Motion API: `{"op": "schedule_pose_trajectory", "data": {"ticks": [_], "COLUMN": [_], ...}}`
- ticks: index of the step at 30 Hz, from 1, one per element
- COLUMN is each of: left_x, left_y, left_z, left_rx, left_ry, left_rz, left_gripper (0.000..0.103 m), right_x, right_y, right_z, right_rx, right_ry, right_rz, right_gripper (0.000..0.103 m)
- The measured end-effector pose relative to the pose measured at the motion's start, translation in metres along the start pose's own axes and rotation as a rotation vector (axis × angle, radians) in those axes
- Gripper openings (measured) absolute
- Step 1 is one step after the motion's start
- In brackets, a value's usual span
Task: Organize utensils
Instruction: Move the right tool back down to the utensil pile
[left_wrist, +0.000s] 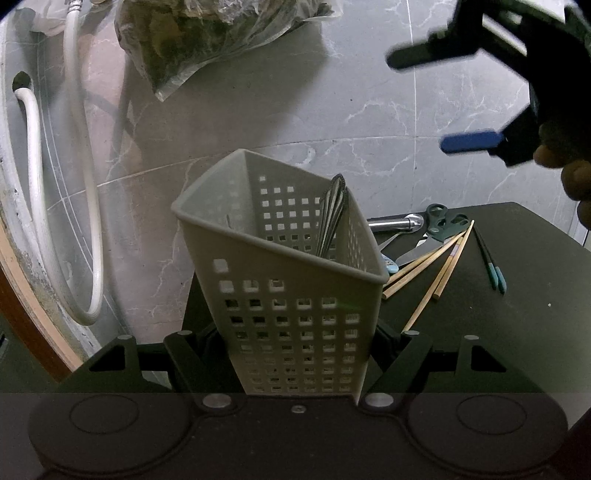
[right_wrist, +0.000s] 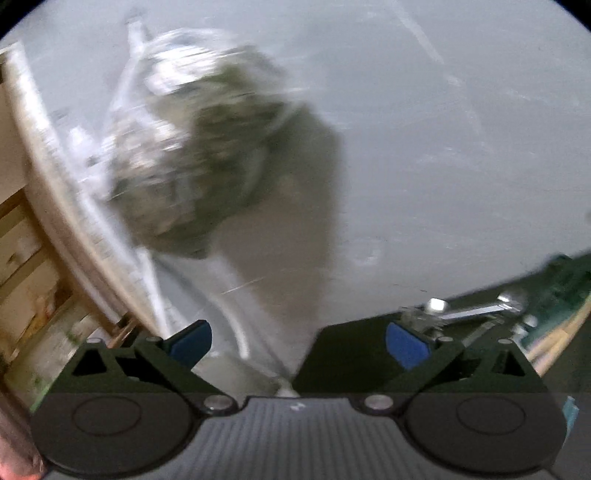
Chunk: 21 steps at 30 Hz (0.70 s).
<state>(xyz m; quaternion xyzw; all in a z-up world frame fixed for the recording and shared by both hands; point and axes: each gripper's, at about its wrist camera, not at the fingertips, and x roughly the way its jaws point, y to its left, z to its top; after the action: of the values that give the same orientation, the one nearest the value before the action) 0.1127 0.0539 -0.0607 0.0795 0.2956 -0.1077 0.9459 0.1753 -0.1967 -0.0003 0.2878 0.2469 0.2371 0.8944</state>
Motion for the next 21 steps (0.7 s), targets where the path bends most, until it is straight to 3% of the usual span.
{"op": "schedule_pose_trajectory", "data": {"ticks": [7,10,21], "left_x": [0.000,0.000,0.002], "left_y": [0.000,0.000,0.000], "left_z": [0.000,0.000,0.001], "left_rx": [0.001,0.001,0.002], "left_ry": [0.000,0.000,0.003], "left_rz": [0.000,0.000,0.002], "left_gripper": [0.078,0.078,0.078], "right_x": [0.015,0.019,0.062], "right_y": [-0.068,-0.090,-0.110], "right_z": [-0.011,-0.020,0.008], "right_rx": [0.348,0.423,0.161], "right_ry": [0.117,0.167,0.266], "right_rz": [-0.255,-0.304,-0.450], "right_gripper": [0.103,0.103,0.103]}}
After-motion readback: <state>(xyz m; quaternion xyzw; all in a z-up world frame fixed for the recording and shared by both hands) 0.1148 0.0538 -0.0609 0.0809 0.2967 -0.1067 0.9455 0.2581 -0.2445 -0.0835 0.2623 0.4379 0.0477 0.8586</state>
